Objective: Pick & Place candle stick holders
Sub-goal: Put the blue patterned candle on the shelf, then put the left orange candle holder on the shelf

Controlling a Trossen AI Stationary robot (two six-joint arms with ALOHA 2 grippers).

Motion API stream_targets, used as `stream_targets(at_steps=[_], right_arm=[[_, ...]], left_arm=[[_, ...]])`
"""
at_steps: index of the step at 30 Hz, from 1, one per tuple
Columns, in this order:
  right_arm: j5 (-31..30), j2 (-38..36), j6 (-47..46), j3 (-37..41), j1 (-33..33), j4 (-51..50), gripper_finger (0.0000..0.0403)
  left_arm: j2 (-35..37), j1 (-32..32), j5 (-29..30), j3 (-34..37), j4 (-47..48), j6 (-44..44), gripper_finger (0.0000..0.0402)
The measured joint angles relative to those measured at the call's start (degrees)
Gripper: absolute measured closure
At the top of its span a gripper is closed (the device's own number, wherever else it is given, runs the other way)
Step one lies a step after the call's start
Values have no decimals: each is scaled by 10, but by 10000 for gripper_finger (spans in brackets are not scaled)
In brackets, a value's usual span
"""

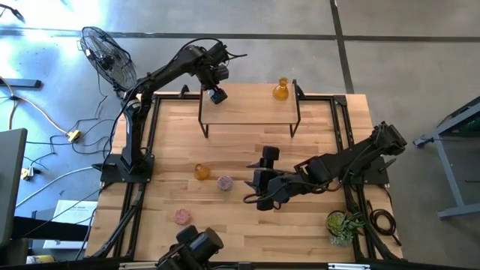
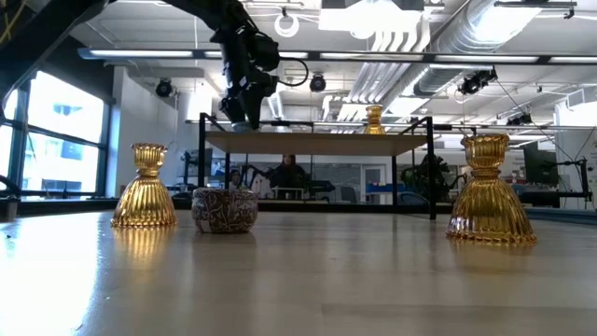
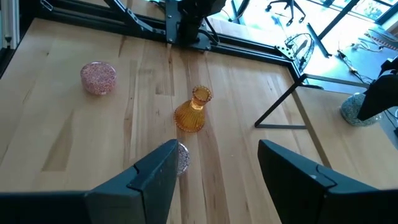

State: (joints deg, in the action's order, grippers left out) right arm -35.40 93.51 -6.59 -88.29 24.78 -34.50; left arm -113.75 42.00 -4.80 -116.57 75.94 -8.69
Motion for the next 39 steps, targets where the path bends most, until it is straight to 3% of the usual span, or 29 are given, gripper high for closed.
stream_targets(at_steps=[12,22,25,39], right_arm=[[-1,0,0,0,0,0,186],[-1,0,0,0,0,-4,186],[-1,0,0,0,0,-4,186],[16,0,-37,0,0,-14,186]], left_arm=[[0,0,0,-39,7,1,71],[0,-13,-12,-141,82,44,71],[2,-33,-25,-184,134,45,71],[106,-213,-34,-161,141,86,71]])
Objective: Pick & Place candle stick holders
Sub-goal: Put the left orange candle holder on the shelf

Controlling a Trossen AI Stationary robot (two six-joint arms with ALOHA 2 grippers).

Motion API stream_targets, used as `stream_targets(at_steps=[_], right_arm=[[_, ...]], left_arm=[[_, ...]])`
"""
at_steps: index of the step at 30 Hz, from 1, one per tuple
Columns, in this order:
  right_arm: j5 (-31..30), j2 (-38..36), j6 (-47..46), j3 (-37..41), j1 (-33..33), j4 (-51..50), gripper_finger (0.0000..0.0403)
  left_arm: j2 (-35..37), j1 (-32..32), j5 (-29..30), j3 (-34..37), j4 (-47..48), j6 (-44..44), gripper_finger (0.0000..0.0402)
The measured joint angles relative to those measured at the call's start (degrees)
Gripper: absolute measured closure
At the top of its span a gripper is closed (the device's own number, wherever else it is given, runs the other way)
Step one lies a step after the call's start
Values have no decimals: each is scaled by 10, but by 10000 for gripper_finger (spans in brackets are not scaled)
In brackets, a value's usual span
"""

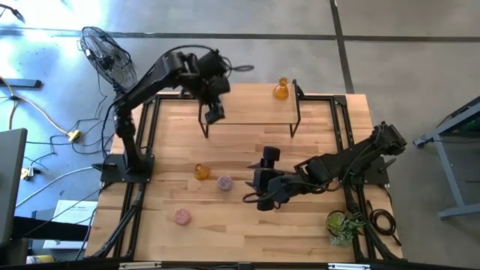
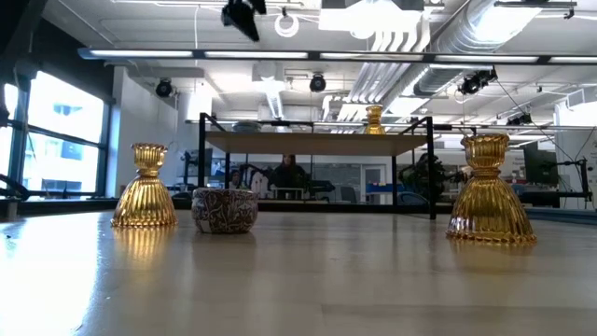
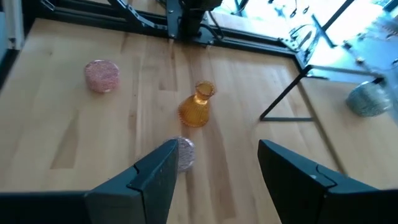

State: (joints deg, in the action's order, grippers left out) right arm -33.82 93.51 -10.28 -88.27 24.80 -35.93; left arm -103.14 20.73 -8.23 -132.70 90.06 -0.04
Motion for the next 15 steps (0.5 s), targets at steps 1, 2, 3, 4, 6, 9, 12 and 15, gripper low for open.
stream_targets(at_steps=[1,2,3,4,6,9,12,15], right_arm=[[7,0,-6,0,1,-2,186],[14,0,-13,0,2,-3,186],[18,0,-17,0,4,-4,186],[19,0,-21,0,7,-5,186],[11,0,-29,0,16,-8,186],[-10,0,-42,0,34,-12,186],[-29,0,-56,0,53,-16,186],[-48,0,-72,0,73,-17,186]], left_arm=[[5,-16,0,0,0,3,71],[10,-32,0,0,0,3,71],[15,-48,1,0,0,4,71],[19,-64,1,0,0,6,71],[27,-97,2,1,0,12,71],[39,-151,9,16,-1,17,71],[52,-211,59,60,-1,39,71],[66,-265,125,127,-1,86,71]])
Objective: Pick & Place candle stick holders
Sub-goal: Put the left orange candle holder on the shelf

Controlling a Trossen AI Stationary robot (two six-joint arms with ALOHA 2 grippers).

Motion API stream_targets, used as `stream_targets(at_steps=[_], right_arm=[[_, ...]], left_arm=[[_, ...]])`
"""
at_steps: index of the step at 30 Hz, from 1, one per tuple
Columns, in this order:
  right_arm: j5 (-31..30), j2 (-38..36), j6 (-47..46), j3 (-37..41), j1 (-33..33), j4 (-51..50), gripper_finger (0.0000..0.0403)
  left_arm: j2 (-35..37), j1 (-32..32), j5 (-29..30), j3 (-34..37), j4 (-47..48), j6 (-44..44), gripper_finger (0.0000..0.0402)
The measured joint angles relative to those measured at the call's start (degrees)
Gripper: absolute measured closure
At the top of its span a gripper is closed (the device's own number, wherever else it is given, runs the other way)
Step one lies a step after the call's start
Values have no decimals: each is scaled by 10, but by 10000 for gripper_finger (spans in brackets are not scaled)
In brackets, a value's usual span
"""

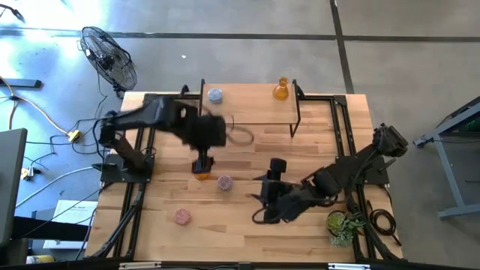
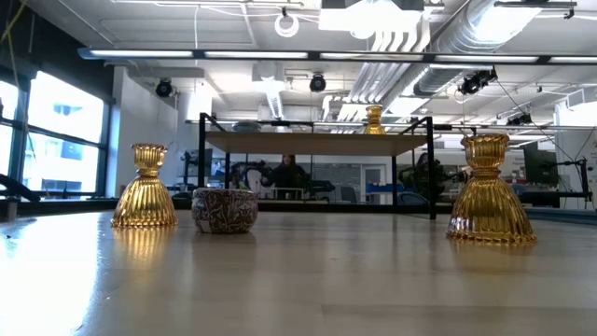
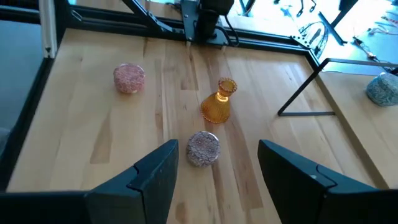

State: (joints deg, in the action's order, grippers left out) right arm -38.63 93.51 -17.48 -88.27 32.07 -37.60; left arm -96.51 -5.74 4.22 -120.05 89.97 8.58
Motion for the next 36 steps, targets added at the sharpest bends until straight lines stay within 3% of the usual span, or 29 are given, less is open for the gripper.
stream_targets(at_steps=[10,17,20,25,33,36], right_arm=[[-79,0,-18,0,63,1,186],[-137,0,-15,20,77,33,186],[-134,0,-4,37,77,53,186],[-141,0,12,74,77,104,186],[-101,0,49,122,77,188,186],[-68,0,39,124,78,186,186]], left_arm=[[23,-138,102,223,1,154,71],[23,-164,166,316,0,140,71],[23,-155,151,322,-2,108,71],[23,-120,35,322,-74,39,71],[23,-68,38,322,-93,20,71],[27,-47,8,324,-93,7,71]])
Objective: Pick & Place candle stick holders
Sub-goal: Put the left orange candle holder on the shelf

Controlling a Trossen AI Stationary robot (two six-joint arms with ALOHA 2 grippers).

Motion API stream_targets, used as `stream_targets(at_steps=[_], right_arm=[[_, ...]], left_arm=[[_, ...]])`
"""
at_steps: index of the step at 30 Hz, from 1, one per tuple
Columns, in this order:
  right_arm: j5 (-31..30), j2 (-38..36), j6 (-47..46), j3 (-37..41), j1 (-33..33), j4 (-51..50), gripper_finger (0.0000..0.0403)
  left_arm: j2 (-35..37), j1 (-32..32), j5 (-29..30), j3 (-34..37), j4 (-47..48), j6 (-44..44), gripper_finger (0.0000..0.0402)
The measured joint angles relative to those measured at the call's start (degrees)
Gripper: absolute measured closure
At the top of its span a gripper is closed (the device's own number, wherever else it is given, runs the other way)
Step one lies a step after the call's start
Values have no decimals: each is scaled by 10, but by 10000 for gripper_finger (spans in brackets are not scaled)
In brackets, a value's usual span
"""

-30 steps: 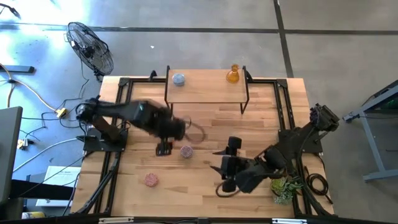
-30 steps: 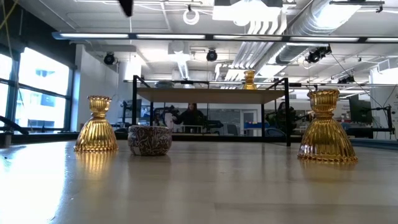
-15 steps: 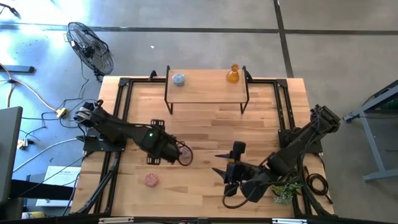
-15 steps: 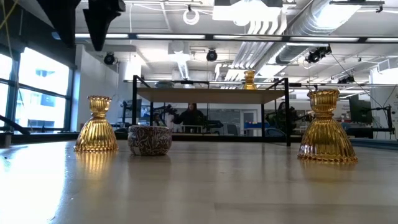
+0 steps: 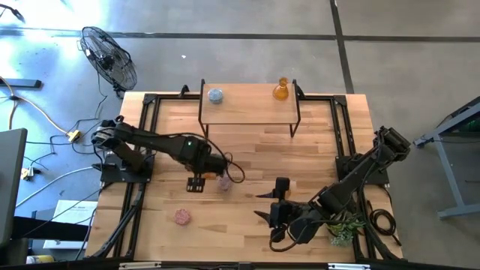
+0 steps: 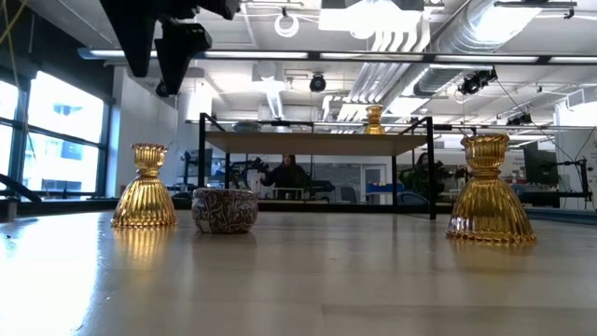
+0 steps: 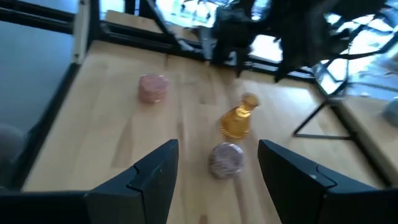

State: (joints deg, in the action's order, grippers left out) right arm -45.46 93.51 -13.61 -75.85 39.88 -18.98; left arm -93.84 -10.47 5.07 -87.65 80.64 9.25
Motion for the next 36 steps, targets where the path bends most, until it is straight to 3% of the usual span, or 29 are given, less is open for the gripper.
stream_targets(at_steps=[5,14,23,30,36], right_arm=[[29,0,-12,0,8,0,186],[-36,0,-25,0,32,3,186],[-39,0,-28,0,33,23,186],[-45,0,6,0,29,43,186],[-45,0,7,-1,22,43,186]], left_arm=[[29,29,-57,36,-37,-20,71],[121,45,-60,152,-146,-30,71],[165,44,-78,268,-227,6,71],[159,45,-86,285,-241,26,71],[160,45,-23,285,-250,1,71]])
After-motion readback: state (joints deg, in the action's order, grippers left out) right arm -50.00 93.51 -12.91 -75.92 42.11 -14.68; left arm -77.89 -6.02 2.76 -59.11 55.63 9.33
